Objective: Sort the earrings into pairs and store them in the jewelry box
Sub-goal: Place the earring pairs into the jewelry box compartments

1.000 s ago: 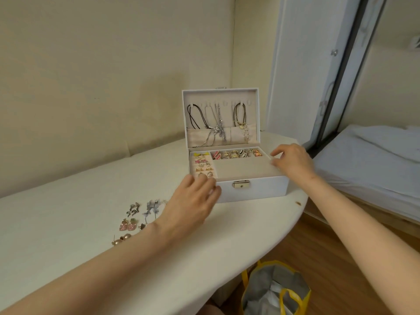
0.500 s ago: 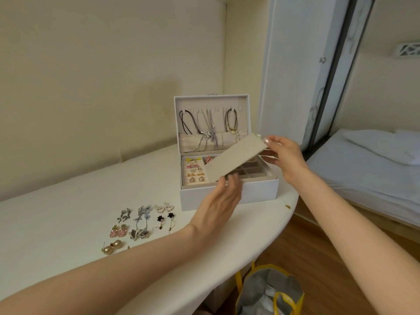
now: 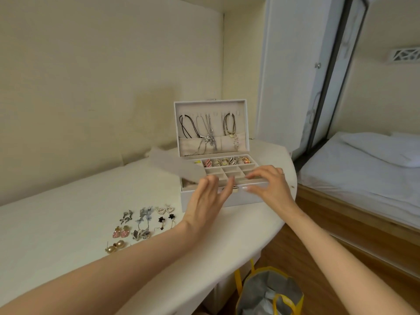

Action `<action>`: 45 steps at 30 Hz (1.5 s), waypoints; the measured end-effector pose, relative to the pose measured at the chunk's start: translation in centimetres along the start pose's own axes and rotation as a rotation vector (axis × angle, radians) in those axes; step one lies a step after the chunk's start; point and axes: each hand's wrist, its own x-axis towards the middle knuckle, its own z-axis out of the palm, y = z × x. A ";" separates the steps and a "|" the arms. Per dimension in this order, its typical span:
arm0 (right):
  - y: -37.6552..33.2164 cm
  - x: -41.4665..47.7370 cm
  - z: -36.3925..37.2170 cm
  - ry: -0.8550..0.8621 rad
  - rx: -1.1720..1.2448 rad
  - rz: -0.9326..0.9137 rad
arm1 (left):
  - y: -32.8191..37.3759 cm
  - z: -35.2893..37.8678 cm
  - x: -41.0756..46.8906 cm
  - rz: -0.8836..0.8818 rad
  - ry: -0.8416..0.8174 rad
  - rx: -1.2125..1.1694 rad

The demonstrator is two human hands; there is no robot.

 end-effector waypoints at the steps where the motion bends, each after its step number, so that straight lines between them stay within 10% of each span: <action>1: 0.1 -0.1 0.2 0.010 -0.018 -0.004 | -0.1 0.2 0.1 -0.028 -0.005 -0.026; 45: -4.2 -0.3 5.1 0.198 -0.210 0.118 | -5.3 3.3 1.6 0.016 -0.175 -0.296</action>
